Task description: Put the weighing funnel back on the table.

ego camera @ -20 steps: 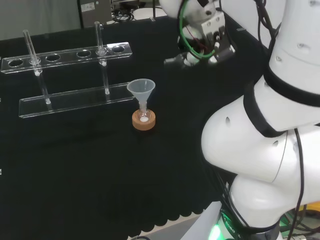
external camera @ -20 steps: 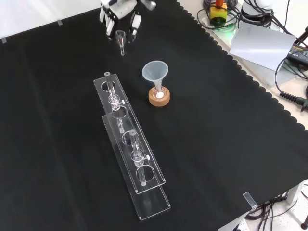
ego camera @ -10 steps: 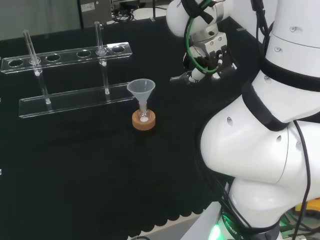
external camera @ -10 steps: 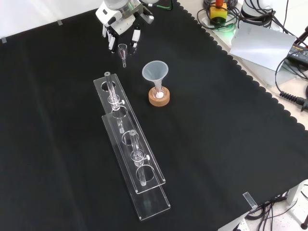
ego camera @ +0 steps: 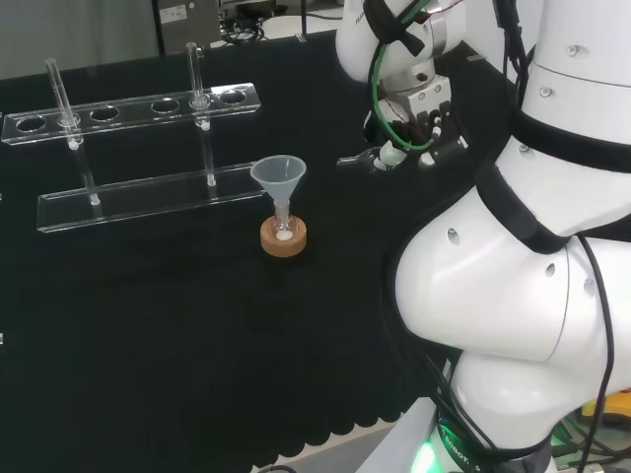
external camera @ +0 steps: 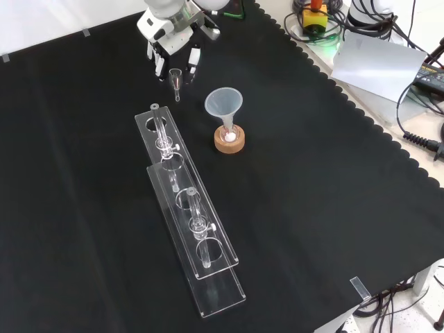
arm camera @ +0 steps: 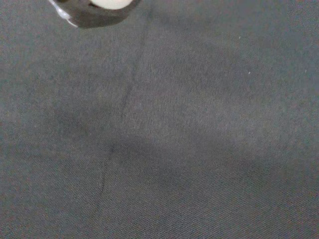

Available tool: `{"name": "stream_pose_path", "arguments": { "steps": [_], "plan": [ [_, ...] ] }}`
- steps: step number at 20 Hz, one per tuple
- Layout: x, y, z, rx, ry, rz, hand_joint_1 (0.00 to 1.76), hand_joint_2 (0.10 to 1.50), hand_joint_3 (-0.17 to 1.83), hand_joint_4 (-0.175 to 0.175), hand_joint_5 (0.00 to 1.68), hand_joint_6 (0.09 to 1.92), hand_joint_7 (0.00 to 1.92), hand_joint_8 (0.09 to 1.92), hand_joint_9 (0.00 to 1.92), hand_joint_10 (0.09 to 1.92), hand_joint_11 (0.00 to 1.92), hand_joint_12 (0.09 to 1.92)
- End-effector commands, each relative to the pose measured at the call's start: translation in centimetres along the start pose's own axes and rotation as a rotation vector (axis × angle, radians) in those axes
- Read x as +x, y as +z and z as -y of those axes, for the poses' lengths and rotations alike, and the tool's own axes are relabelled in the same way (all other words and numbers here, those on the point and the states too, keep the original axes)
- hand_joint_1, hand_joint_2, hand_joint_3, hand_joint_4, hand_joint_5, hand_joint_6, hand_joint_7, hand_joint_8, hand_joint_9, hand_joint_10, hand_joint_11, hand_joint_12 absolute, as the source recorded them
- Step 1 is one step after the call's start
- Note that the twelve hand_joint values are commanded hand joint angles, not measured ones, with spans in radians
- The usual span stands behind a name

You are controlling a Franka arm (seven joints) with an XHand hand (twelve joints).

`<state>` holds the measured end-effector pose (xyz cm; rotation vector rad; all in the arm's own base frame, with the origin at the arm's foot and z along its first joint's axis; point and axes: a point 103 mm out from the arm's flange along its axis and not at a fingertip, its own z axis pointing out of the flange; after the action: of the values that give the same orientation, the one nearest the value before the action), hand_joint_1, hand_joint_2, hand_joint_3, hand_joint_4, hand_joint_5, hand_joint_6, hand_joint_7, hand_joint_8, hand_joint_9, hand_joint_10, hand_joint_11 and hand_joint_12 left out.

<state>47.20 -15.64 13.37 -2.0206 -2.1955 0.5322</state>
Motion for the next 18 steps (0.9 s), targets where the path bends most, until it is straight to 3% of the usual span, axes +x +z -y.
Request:
{"name": "stream_pose_path", "arguments": {
  "steps": [1,18],
  "plan": [
    [0.0,1.0,-0.9,-0.008,-0.004,-0.025,1.04,0.95,0.28,0.175,1.05,0.94,1.18,0.42,1.36,0.09,0.98,0.92],
    [1.0,4.0,-2.7,0.018,-0.026,-0.056,1.04,0.94,0.29,0.175,1.05,0.94,1.17,0.42,1.36,0.09,0.98,0.92]
  ]
}}
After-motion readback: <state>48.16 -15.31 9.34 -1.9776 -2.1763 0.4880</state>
